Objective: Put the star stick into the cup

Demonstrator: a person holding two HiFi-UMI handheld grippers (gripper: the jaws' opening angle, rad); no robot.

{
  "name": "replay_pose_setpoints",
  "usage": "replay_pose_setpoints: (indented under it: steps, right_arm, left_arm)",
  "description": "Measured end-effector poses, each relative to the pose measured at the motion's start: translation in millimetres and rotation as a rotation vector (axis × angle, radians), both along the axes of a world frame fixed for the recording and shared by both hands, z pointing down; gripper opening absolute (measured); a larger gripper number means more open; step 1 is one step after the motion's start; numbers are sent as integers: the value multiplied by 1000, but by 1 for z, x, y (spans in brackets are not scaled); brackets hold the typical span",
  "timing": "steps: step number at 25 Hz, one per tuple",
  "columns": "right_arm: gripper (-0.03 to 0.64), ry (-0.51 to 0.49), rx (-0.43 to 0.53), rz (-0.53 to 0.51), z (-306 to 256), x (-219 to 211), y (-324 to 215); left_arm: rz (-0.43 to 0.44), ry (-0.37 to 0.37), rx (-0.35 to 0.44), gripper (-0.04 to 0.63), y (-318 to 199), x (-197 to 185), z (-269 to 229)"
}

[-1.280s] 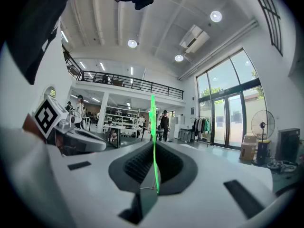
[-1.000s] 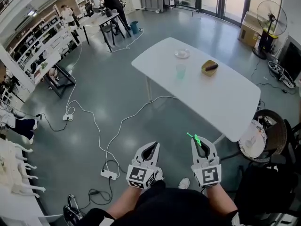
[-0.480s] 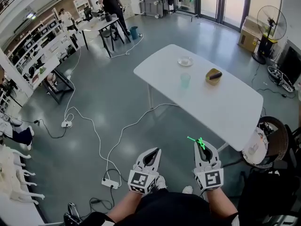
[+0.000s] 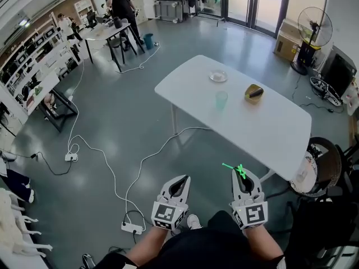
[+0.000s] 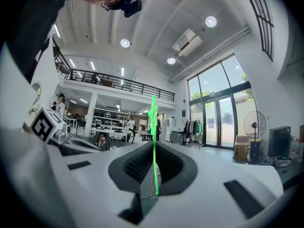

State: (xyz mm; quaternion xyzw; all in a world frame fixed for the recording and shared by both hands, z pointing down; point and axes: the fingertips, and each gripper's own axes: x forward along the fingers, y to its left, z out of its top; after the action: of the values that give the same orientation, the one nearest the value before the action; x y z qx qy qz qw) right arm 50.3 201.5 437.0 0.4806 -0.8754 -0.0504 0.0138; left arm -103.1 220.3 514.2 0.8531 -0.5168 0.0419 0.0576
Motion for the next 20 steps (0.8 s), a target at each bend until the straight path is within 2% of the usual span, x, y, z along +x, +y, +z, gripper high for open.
replay_pose_setpoints:
  steps: [5, 11, 20]
  right_arm:
    - [20, 45, -11, -13, 16, -13, -11]
    - [20, 16, -23, 1, 18, -32, -48]
    - [20, -8, -18, -2, 14, -33, -121]
  left_arm:
    - [8, 28, -12, 6, -16, -7, 6]
    - [15, 10, -30, 6, -46, -26, 10]
    - [14, 2, -25, 6, -114, -22, 7]
